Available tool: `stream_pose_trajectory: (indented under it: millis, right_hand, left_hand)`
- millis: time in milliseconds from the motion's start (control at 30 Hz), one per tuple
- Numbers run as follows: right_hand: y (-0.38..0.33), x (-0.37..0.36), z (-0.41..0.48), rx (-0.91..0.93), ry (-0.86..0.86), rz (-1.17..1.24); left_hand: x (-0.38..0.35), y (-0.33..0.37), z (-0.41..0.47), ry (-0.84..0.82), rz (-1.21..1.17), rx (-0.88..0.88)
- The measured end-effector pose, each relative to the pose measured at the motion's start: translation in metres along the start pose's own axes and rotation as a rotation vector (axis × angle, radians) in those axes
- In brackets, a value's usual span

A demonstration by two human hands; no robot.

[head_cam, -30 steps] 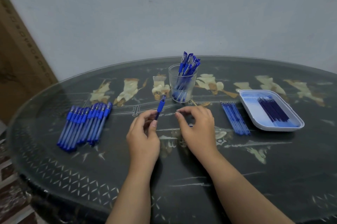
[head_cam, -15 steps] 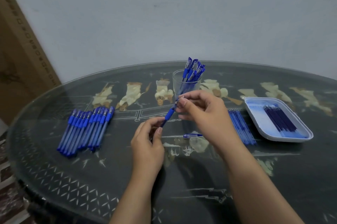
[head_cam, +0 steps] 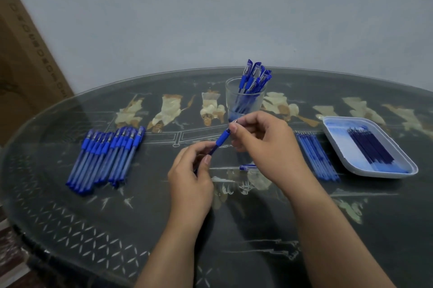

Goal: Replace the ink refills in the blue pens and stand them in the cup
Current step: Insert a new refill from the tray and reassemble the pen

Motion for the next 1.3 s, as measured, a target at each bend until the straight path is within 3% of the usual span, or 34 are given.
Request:
stream_pose_trajectory:
  millis: [100, 267, 600, 767, 1300]
  right_hand:
    - [-0.0003, -0.0012, -0.0021, -0.009, 0.014, 0.022]
    - [0.0005, -0.0047, -0.0056, -0.073, -0.070, 0.319]
    - [0.0045, -0.0067, -0.0066, -0.100, -0.052, 0.442]
    - [0.0042, -0.0066, -0.0064, -0.045, -0.051, 0.363]
    - [0.0037, -0.0100, -0.0092, -0.052, -0.059, 0.429]
  left_hand:
    - [-0.0003, -0.0017, 0.0003, 0.002, -0.007, 0.009]
    - [-0.0007, -0.0029, 0.0012, 0.003, -0.009, 0.013]
    - [-0.0004, -0.0035, 0.0014, 0.008, -0.012, 0.015]
    - [-0.0010, -0.0027, 0.0013, -0.001, -0.004, 0.012]
    - [-0.0004, -0.0038, 0.0024, 0.003, -0.011, 0.000]
Point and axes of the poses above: each hand's wrist, its own z-axis towards the middle knuckle, its own x-axis out of the back of the hand, y = z × x, the point moved 6 cm from there along z, towards the middle knuckle, and after that the axes turned 8 degrees about -z, right-handed, at the moved point
